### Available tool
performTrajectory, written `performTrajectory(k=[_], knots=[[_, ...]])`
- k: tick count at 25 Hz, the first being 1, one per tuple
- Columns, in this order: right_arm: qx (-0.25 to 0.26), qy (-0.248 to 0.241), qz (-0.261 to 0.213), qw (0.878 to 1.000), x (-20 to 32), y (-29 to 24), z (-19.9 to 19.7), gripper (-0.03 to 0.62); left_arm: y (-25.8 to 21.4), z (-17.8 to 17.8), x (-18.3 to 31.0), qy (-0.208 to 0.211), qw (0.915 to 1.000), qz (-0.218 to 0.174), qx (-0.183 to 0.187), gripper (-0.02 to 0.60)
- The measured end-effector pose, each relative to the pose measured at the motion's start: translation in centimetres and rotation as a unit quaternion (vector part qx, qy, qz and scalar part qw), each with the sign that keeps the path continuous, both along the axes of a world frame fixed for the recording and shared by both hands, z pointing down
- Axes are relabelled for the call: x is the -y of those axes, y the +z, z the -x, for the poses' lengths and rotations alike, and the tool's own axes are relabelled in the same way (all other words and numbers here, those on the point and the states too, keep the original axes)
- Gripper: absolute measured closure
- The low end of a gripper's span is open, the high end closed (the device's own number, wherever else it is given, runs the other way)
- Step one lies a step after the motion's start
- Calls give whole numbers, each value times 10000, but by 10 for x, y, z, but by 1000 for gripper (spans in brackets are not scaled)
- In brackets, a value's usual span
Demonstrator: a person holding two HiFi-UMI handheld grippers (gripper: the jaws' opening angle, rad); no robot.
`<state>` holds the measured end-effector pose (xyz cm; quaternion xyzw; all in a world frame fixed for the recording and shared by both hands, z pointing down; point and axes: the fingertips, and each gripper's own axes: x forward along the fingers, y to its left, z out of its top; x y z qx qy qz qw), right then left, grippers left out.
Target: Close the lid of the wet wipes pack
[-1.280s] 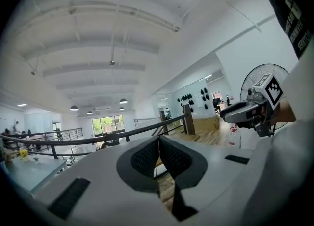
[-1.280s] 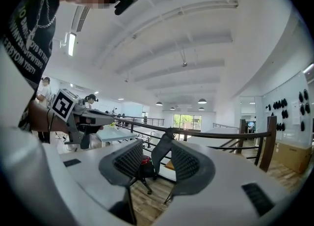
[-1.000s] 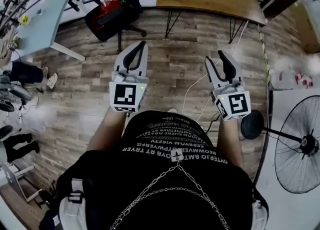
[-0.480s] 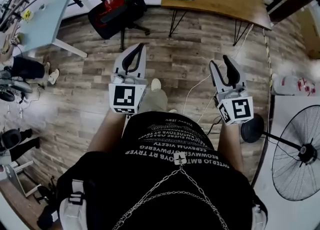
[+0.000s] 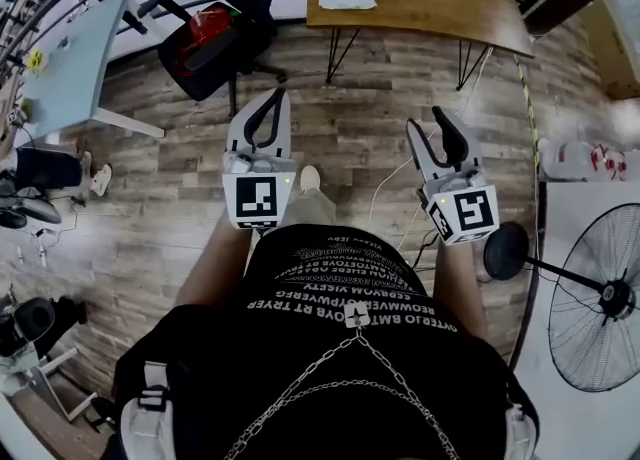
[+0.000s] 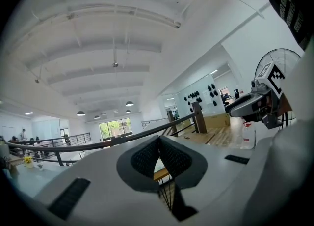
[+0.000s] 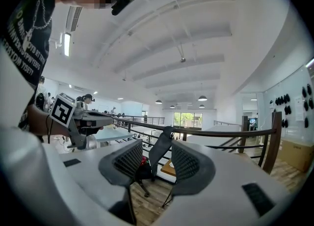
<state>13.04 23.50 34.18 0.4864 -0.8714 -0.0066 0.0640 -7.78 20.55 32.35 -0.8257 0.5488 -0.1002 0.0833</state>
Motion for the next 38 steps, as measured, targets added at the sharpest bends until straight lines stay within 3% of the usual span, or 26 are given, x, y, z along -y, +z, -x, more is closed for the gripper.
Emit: performTrajectory(k=[9,16,30,38], knots=[[-69,-21,84,9999,64,-1,26,419,-2,24,68,60,9999,19,-84,554],[-64,-136,219,9996,102,2,52,419,12,33,104,285,9993,257,-28,554],[-306,-308,22,9991,162,-20,112,419,13,68,163,623,9974,344,-94,554],[-288,71,85,9995,173,-12,96,419,21,64,188,721,9962,433,-219,554]])
